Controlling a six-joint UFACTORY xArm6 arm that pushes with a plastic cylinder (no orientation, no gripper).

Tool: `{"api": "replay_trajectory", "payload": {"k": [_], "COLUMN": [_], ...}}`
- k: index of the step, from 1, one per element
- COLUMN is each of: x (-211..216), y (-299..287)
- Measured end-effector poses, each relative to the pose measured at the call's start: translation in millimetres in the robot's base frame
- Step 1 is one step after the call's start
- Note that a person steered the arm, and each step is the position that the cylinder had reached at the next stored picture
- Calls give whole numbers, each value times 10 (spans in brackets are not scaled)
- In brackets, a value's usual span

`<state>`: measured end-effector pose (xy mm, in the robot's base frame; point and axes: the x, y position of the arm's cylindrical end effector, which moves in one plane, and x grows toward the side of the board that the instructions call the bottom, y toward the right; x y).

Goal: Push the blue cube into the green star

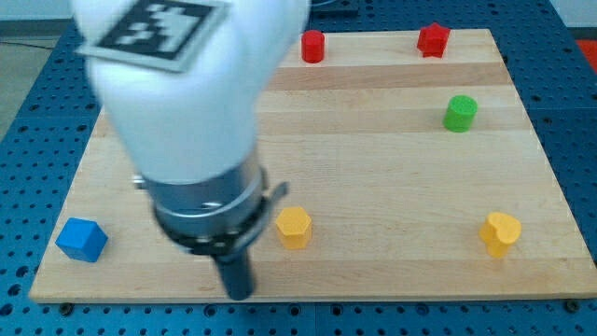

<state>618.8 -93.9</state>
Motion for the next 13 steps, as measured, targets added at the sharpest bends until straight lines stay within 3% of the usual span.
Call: {"api": "replay_trajectory", "payload": {"k": [2,3,5,8,11,13], "x": [-14,-183,-575,-589,-1118,-1204], "y": [-1644,-1776,-1654,-1522,-1411,-1049]}}
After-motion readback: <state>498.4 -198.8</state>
